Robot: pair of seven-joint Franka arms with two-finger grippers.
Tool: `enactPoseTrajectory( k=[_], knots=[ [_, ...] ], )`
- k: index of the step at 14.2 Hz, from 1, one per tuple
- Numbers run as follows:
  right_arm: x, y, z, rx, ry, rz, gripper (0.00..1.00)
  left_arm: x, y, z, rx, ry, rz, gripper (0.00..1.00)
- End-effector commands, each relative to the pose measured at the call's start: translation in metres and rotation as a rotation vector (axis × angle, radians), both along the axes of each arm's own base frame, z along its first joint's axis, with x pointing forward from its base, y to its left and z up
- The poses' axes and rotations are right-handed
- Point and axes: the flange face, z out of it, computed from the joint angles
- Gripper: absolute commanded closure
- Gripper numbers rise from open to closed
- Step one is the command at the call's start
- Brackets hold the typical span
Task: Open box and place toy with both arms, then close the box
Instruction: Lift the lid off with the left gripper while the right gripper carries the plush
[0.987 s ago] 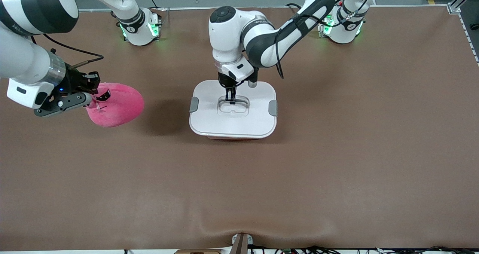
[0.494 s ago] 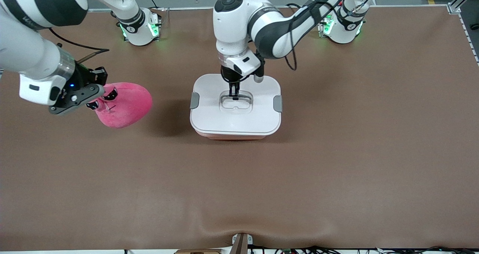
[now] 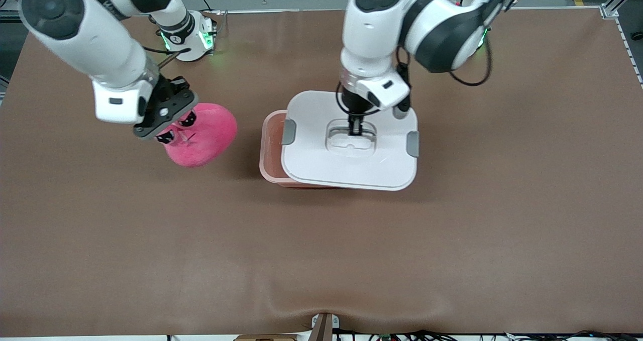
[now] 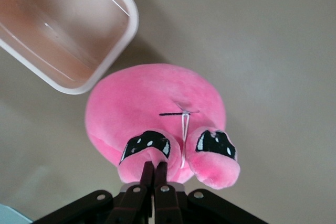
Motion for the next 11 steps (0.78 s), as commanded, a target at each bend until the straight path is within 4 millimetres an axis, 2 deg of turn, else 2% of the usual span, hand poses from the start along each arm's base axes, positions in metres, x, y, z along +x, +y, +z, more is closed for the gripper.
enactPoseTrajectory(
  k=[1, 3, 5, 7, 11],
  knots=[
    [-0.009, 0.028, 0.006, -0.001, -0.035, 0.098, 1.0, 0.013, 0.04, 0.017, -0.013, 0.036, -0.072, 1.0],
    [-0.015, 0.049, 0.004, 0.017, -0.05, 0.23, 1.0, 0.028, 0.066, 0.019, -0.008, 0.059, -0.12, 1.0],
    [-0.024, 0.07, 0.004, 0.025, -0.064, 0.301, 1.0, 0.04, 0.082, 0.035, -0.042, 0.072, -0.145, 1.0],
    [-0.036, 0.089, 0.007, 0.028, -0.073, 0.345, 1.0, 0.055, 0.109, 0.043, -0.06, 0.087, -0.178, 1.0],
    [-0.061, 0.134, 0.004, -0.012, -0.108, 0.536, 1.0, 0.07, 0.158, 0.036, -0.03, 0.142, -0.287, 1.0]
  ],
)
